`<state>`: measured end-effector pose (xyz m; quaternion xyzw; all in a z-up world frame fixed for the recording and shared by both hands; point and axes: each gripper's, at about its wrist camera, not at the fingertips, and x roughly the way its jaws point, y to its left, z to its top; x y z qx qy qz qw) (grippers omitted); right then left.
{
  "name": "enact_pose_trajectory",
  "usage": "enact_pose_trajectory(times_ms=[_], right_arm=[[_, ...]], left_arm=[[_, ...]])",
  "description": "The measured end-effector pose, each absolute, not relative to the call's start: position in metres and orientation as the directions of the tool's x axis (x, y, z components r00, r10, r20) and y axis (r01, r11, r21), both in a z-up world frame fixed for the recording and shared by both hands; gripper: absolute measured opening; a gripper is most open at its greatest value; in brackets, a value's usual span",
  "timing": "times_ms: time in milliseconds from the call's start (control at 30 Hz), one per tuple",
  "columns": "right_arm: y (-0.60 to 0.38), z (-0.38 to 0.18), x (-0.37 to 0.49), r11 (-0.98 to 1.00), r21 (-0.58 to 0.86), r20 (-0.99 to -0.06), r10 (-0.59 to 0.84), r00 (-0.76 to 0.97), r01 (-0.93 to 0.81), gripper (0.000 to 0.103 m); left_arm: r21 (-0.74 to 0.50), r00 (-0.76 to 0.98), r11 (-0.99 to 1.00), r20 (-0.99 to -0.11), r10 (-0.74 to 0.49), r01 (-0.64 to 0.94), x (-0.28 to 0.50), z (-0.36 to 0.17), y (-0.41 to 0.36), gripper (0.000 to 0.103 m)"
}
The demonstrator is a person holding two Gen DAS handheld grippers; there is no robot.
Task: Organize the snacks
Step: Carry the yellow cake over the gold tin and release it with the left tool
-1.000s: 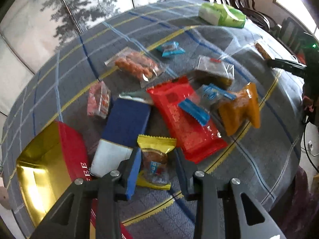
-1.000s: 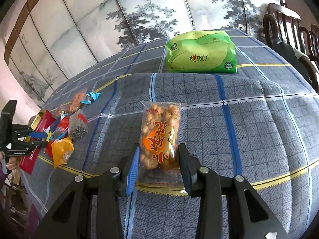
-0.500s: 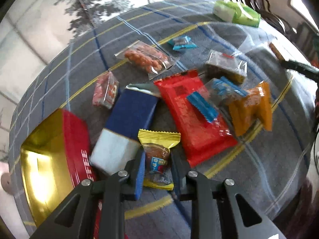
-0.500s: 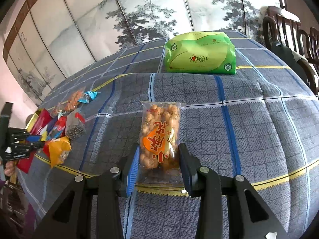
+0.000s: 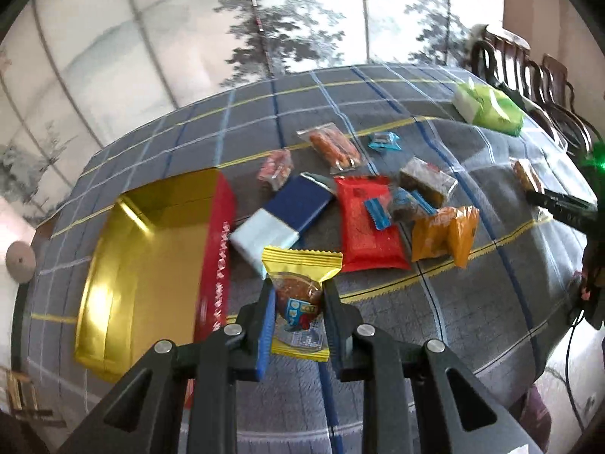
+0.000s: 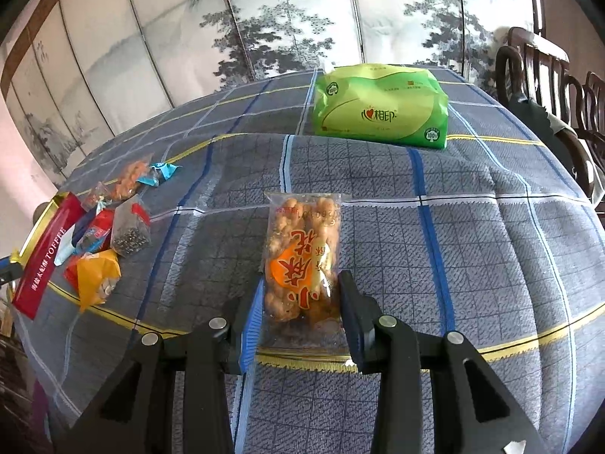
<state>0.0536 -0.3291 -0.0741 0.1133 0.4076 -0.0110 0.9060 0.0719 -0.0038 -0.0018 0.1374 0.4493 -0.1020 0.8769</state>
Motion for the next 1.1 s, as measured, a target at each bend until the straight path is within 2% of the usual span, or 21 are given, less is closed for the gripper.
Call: enact_pose_trajectory(times_ms=[733,933,1100], right_arm=[[-0.315,-0.075,0.055,0.989,0.092,-0.759,-0.008,0.651,0.120,0.036],[-0.309,-0.073,0.054,0.988,0.070,-0.769,-0.036,0.638,0.139,0.036],[-0.312,-0.070,0.051,0.976,0.150,-0.777,0.017,0.629,0.159,0.035]], left_arm=[[0.187,0.615,0.973,-0.786,0.068,0.132,0.069,0.014,0.072,0.024],[0.204,0.596,0.970,-0.798,0.088,0.130,0.095,0.011,0.099,0.024],[0.186,0.535,0.972,-0.841,0.082,0.143,0.146,0.002,0.132,0.024]])
